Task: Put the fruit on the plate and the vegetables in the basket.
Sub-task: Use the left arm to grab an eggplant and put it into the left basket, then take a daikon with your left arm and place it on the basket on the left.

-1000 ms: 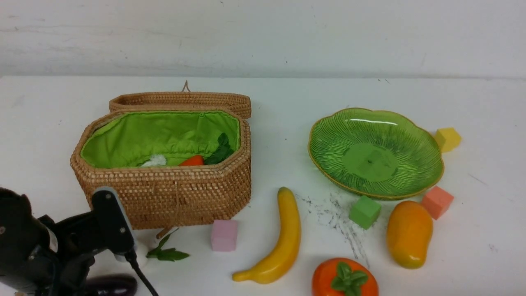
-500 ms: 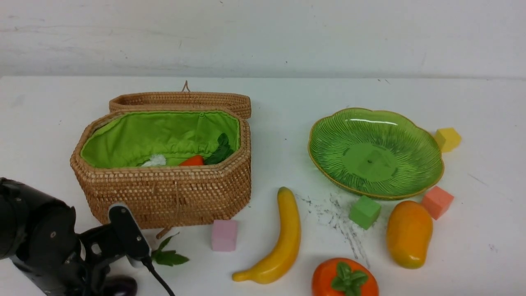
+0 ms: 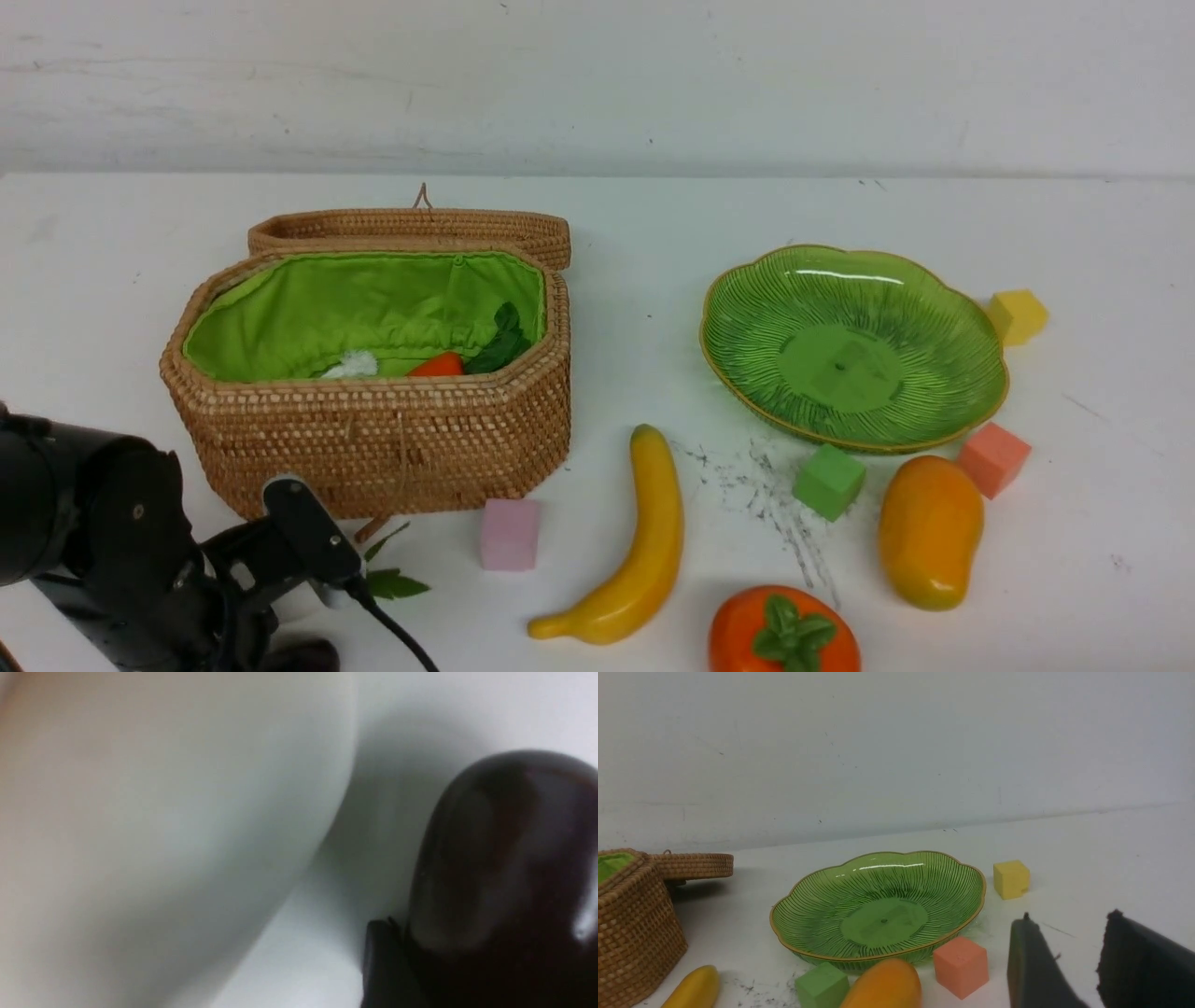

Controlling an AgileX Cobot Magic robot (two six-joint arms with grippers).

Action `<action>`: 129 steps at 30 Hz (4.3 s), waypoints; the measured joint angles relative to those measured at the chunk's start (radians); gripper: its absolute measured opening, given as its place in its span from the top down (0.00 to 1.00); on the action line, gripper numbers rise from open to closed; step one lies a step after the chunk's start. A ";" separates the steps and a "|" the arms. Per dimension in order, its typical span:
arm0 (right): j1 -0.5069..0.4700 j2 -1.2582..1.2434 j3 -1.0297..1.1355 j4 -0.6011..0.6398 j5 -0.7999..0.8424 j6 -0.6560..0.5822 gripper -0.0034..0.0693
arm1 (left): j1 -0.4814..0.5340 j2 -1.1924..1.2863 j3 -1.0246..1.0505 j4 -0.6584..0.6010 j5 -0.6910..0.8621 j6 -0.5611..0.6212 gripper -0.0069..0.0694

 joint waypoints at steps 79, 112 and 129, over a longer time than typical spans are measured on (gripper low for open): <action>0.000 0.000 0.000 0.000 0.000 0.000 0.62 | -0.116 0.084 -0.622 0.176 -0.170 0.078 0.14; 0.000 0.000 0.000 0.000 0.000 0.000 0.62 | 0.194 -0.250 -0.081 -0.024 -0.019 0.406 0.14; 0.000 0.000 0.000 0.000 0.000 0.000 0.62 | 0.196 -0.065 -0.059 -0.099 -0.196 0.488 0.14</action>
